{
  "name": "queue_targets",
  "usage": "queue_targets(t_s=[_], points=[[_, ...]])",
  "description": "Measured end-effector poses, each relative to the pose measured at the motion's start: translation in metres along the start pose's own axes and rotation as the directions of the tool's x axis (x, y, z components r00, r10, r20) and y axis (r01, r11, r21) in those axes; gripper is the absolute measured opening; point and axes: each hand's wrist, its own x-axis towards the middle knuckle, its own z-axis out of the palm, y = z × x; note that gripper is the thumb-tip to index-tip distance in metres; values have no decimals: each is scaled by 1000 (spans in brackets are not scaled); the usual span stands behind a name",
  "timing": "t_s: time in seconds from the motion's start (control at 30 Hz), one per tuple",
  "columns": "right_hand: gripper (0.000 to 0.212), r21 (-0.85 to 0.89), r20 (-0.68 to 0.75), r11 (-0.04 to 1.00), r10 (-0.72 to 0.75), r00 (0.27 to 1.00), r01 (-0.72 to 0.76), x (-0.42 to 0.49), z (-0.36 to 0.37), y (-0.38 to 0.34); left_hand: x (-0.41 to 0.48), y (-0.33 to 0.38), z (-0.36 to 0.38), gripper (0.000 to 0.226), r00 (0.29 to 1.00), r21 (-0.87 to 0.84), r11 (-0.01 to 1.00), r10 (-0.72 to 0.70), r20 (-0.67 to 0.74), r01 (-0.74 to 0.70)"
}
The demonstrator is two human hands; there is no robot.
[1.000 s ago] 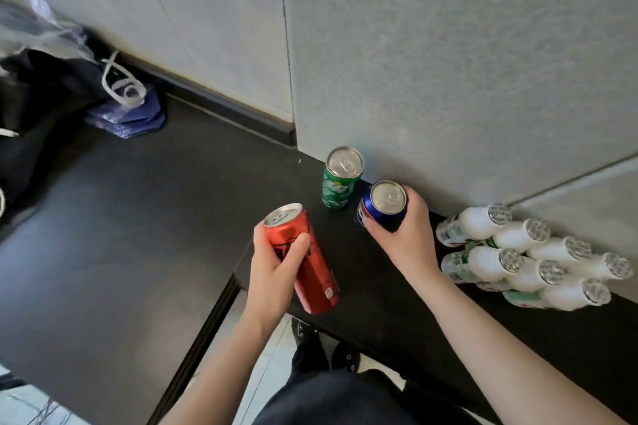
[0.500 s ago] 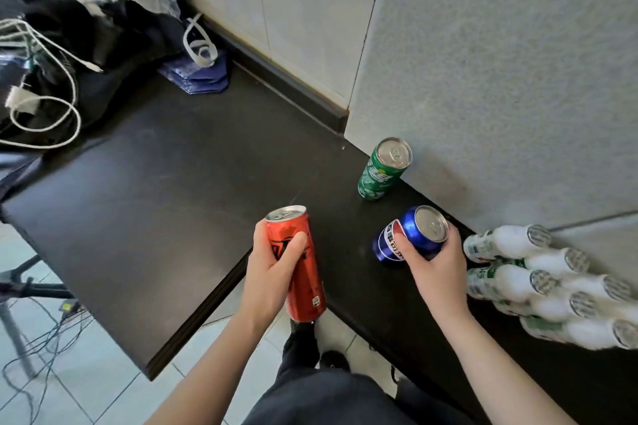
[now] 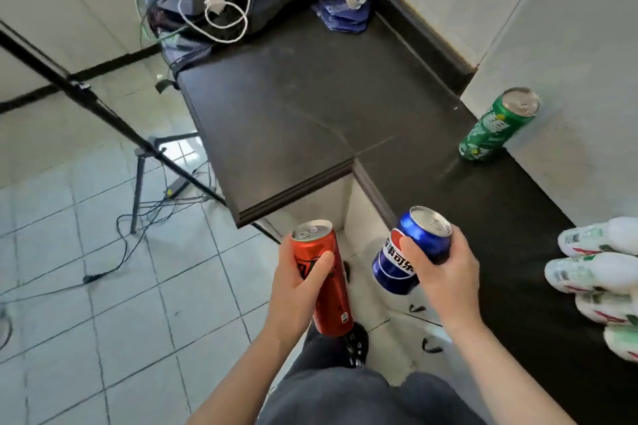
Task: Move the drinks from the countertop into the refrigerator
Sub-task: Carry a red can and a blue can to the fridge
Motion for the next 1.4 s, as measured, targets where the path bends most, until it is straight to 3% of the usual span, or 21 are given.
queue_targets(t_s=[0.13,0.23,0.47,0.7,0.87,1.03,1.2,1.4], points=[[46,-21,152,1000,-20,988,23,-26,42,0,-55,-35,-48,38,978,-71,996,-66,-199,53],[49,-65,286,997,-32,958,53,-53,77,-7,-94,-56,-92,33,930,-95,991,-119,-348,91],[58,-103,587,984,-60,808,147,-121,181,-35,-169,-114,-193,41,689,-298,949,-283,-667,101],[50,-102,755,955,-107,647,277,-234,326,-67,-235,-157,-316,38,552,-435,899,-389,-737,54],[40,-48,883,924,-139,448,381,-334,439,-90,-306,-189,-425,33,449,-409,911,-386,-806,48],[48,67,958,872,-192,213,485,-422,523,-121,-377,-218,-498,50,225,-445,896,-436,-872,11],[47,128,972,844,-212,104,520,-481,581,-134,-416,-243,-537,50,3,-530,841,-533,-846,-114],[42,179,982,817,-185,-45,549,-556,679,-140,-444,-267,-620,45,-133,-506,827,-545,-828,-243]])
